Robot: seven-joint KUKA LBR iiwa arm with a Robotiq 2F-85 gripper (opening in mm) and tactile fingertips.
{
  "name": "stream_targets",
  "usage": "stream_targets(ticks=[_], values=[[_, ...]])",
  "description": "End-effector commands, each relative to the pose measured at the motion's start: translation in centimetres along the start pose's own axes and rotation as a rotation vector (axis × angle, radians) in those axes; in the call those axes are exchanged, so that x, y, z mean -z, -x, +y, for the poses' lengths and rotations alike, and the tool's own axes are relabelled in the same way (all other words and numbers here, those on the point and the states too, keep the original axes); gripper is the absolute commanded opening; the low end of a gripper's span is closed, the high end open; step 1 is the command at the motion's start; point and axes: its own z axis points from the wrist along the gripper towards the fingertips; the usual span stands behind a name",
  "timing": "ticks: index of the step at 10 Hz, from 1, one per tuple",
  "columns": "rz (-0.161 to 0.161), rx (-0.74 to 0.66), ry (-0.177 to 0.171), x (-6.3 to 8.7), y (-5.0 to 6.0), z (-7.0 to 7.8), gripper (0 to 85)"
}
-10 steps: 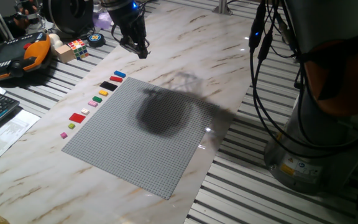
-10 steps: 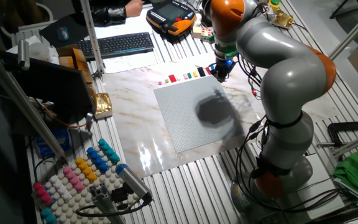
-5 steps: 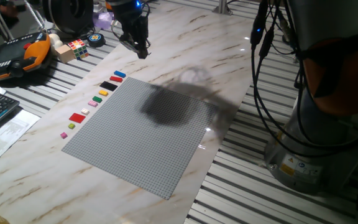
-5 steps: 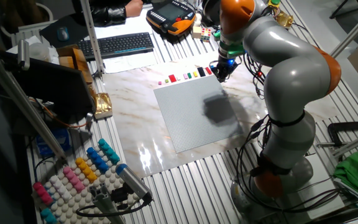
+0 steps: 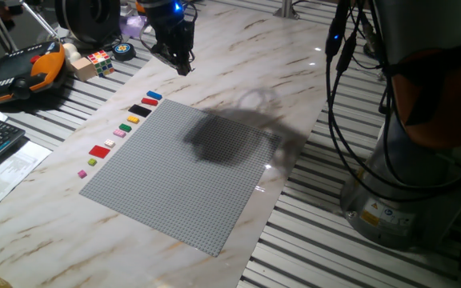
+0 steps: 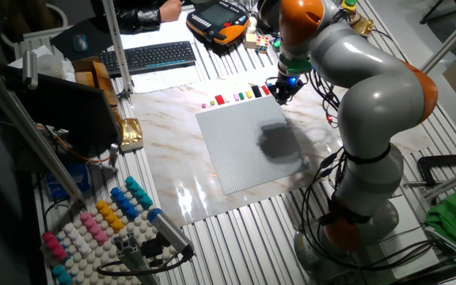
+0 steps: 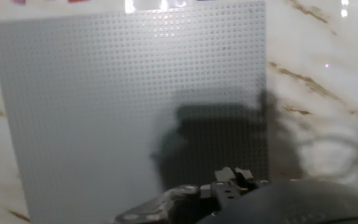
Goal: Build with small Lego blocks
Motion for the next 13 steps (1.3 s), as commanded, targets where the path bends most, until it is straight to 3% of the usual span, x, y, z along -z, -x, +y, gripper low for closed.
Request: stream_targets(ticks=[1,3,6,10,11,13], values=[[-0.007,0.005,-0.003,0.0,0.1,0.0,0.7],[-0.009,0.001,-0.012,0.1,1.3,-0.4,0.7],[-0.040,0.001,-0.066,-0.2,3.5,-1.2,0.7],[-0.067,0.058,-0.048,-1.7,9.2,-5.2,0.7],[-0.070,0.074,-0.045,-1.9,10.3,-5.9,0.7],[-0.090,0.078,-0.056,-2.2,11.5,-7.0,0.7]])
